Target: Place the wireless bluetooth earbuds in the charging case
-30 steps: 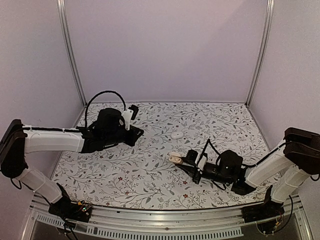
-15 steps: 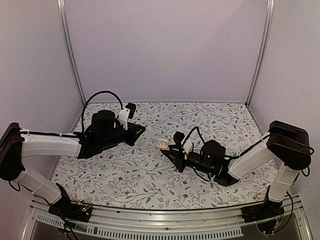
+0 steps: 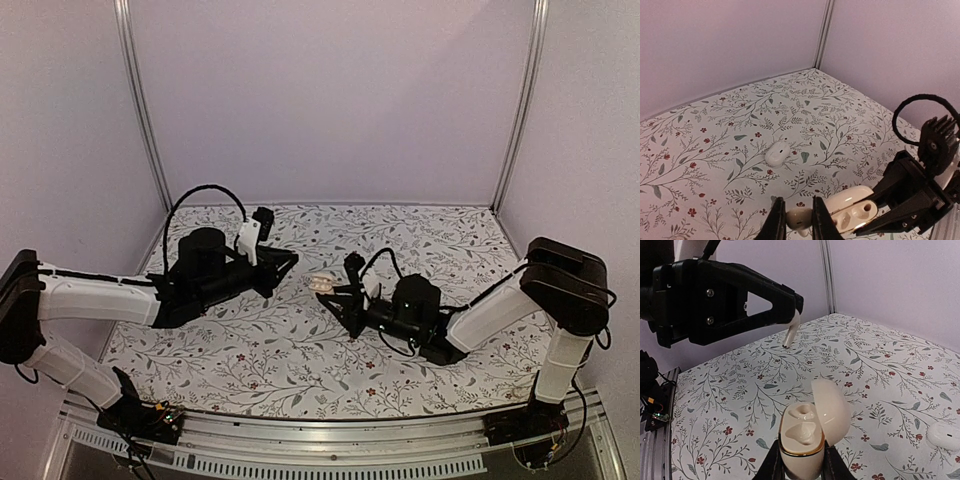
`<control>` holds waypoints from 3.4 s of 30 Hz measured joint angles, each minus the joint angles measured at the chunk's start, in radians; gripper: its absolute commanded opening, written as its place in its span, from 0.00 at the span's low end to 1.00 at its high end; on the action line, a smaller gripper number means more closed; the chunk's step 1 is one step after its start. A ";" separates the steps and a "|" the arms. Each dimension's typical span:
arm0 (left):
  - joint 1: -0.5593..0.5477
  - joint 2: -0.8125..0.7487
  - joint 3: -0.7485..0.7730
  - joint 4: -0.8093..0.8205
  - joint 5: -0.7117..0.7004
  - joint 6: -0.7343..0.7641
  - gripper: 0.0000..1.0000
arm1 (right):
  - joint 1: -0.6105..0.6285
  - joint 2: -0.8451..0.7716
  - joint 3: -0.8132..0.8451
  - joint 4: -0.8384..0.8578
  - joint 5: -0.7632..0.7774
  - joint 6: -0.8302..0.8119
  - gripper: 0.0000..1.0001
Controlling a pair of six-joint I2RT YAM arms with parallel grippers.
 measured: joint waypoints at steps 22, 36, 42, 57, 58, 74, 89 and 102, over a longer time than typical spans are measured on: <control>-0.074 0.044 0.002 0.036 -0.021 0.053 0.07 | -0.020 0.026 0.039 -0.031 -0.072 0.101 0.00; -0.089 0.063 0.007 0.036 -0.043 0.076 0.07 | -0.027 0.026 0.043 -0.034 -0.097 0.142 0.00; -0.091 0.063 0.007 0.036 -0.047 0.076 0.07 | -0.033 0.025 0.053 -0.034 -0.102 0.166 0.00; -0.094 0.078 0.012 0.037 -0.054 0.084 0.07 | -0.041 0.020 0.053 -0.033 -0.140 0.202 0.00; -0.094 0.078 0.013 0.038 -0.054 0.085 0.07 | -0.041 0.019 0.053 -0.032 -0.144 0.202 0.00; -0.099 0.079 0.014 0.040 -0.056 0.091 0.06 | -0.042 0.013 0.051 -0.018 -0.140 0.214 0.00; -0.104 0.079 0.014 0.039 -0.065 0.085 0.06 | -0.045 0.012 0.051 -0.011 -0.126 0.181 0.00; -0.109 0.079 0.014 0.034 -0.088 0.077 0.09 | -0.045 0.012 0.068 -0.016 -0.090 0.167 0.00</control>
